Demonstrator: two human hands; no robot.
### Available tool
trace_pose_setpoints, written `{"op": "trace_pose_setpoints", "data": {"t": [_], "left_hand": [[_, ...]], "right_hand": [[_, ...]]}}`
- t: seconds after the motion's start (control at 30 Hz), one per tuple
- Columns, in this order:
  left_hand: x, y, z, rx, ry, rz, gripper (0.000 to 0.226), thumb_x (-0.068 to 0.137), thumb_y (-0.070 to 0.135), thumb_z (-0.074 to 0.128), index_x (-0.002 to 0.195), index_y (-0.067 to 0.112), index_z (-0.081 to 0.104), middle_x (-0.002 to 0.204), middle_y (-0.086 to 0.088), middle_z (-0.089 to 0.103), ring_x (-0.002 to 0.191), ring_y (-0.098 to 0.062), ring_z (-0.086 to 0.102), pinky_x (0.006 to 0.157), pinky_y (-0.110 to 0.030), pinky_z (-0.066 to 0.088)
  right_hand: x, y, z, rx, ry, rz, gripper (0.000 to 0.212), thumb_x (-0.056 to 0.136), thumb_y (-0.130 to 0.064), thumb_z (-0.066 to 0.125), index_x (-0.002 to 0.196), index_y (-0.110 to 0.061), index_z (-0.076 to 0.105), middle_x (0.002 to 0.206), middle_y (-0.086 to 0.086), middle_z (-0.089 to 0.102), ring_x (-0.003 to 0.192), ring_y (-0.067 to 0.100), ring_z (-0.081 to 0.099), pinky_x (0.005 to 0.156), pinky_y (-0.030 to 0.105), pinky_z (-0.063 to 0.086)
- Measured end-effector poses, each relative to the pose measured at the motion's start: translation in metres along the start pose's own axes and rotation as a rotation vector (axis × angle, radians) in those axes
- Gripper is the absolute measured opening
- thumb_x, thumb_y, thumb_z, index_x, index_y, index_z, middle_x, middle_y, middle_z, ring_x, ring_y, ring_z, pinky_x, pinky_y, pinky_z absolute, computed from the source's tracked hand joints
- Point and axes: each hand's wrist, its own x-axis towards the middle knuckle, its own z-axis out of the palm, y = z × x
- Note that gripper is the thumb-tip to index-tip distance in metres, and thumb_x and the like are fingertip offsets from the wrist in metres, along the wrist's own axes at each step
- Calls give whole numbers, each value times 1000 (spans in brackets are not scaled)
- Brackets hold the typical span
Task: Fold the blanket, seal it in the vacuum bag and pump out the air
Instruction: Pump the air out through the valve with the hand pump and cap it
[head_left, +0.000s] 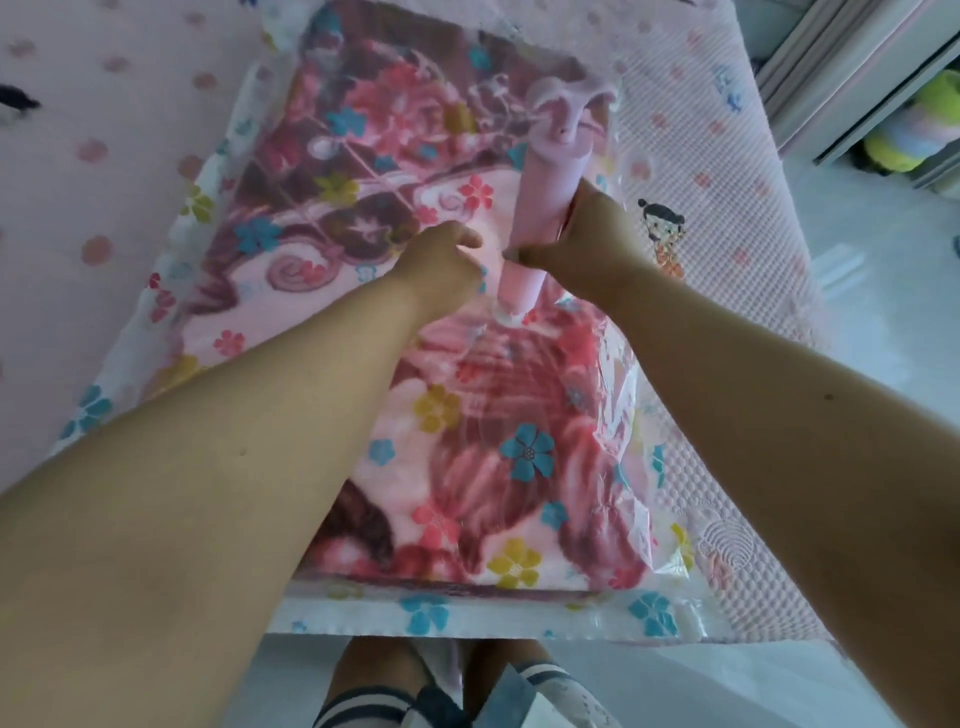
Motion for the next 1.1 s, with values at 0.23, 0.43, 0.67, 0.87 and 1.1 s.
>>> {"op": "trace_pose_setpoints", "data": {"t": [0.23,0.43,0.67,0.87,1.1], "left_hand": [[-33,69,-31,-934,-228,-568,46,85,41,60,105,0,56,84,-18,65,60,-26,61,60,-35,57],[-54,75,-19,-1217,-387,-746,21,71,17,77,80,1,66,61,-4,61,46,-13,57,42,-21,51],[-84,78,8,-1236,-397,-752,32,89,30,51,111,8,56,89,-9,65,87,-22,67,71,-30,57],[-97,78,7,-1022,-399,-650,50,95,43,35,62,13,57,47,-1,47,40,-15,45,38,-16,33],[-96,62,14,-1026,-473,-659,79,100,51,26,52,8,71,51,-8,60,43,-17,61,40,-15,46]], "right_hand": [[-25,-36,-42,349,-221,-51,57,65,-31,85,110,-41,50,106,-10,61,99,5,60,88,24,48],[-83,-61,-65,516,-245,73,70,63,-58,70,126,-31,54,126,-13,54,113,4,54,94,24,47],[-131,-86,-61,318,84,227,34,69,-62,65,92,-38,60,84,-16,60,75,-9,56,58,7,42],[-138,-95,-40,638,-2,498,10,83,-25,67,87,-28,59,71,2,70,56,12,67,46,24,50],[-142,-103,-31,1090,25,783,7,86,-3,56,91,-9,56,65,11,67,50,23,62,42,23,47]]}}
